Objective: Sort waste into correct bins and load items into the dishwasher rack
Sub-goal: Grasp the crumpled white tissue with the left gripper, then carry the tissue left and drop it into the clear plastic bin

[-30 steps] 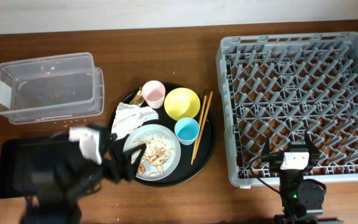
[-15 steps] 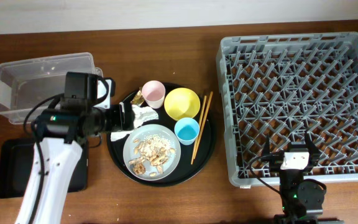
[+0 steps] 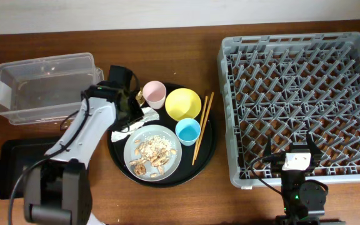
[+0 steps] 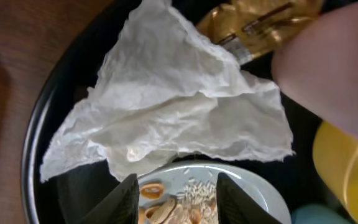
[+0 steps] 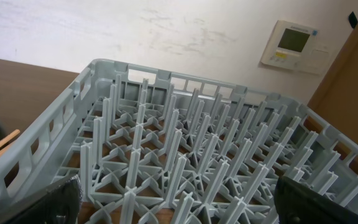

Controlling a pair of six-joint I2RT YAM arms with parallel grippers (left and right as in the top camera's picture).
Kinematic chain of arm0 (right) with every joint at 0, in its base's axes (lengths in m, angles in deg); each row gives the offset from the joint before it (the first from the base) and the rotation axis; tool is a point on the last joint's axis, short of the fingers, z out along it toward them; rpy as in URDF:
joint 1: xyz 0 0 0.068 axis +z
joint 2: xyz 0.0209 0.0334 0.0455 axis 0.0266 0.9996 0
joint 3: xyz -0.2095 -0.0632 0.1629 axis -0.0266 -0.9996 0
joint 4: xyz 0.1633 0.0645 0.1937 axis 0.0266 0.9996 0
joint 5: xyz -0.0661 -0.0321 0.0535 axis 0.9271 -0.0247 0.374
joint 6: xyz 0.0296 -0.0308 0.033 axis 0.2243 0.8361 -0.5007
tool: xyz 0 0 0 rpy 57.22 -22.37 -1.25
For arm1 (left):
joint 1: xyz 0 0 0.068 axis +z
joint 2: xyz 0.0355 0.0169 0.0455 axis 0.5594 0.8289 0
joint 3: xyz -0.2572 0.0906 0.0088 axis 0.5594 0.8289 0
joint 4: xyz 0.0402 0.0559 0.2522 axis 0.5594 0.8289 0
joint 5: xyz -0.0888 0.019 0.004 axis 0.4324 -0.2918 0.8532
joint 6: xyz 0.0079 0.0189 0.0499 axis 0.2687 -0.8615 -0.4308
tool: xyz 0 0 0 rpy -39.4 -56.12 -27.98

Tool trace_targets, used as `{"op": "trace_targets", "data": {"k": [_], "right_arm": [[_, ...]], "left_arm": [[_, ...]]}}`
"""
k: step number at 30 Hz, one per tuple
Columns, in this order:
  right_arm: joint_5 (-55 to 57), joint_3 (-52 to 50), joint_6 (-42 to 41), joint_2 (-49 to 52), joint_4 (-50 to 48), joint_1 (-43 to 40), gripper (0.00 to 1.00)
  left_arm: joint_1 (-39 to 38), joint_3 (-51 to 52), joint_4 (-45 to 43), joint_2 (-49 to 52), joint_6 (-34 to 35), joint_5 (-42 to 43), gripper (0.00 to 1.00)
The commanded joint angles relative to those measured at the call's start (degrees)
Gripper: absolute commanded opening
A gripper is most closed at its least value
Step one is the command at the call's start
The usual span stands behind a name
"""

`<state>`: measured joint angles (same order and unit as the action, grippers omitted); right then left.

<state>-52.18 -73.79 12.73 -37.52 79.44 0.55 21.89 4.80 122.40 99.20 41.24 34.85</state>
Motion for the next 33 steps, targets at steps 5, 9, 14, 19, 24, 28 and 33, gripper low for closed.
{"op": "trace_targets", "data": {"k": [5, 9, 14, 19, 24, 28, 33], "right_arm": [[0.92, -0.42, -0.04, -0.39, 0.22, 0.17, 0.99], [0.92, -0.42, -0.04, -0.39, 0.22, 0.17, 0.99], [0.92, -0.42, -0.04, -0.39, 0.22, 0.17, 0.99], [0.92, -0.42, -0.04, -0.37, 0.22, 0.17, 0.99], [0.92, -0.42, -0.04, -0.39, 0.22, 0.17, 0.99], [0.92, -0.42, -0.04, -0.37, 0.22, 0.17, 0.99], [0.92, -0.42, -0.04, -0.39, 0.22, 0.17, 0.99]], "left_arm": [[-1.75, -0.35, -3.37, 10.69, 19.41, -3.58, 0.40], [-1.75, -0.35, -5.20, 11.21, 19.39, -3.56, 0.36], [-1.75, -0.37, -2.89, 9.81, 19.30, -3.56, 0.01], [-1.75, -0.37, 4.98, 2.64, 19.12, -3.56, 0.01], [-1.75, -0.37, 9.05, -2.25, 18.91, -3.37, 0.02], [-1.75, -0.37, 9.22, -2.27, 18.91, -3.34, 0.01], [-1.75, -0.37, 10.12, -5.33, 18.49, -3.37, 0.01]]}}
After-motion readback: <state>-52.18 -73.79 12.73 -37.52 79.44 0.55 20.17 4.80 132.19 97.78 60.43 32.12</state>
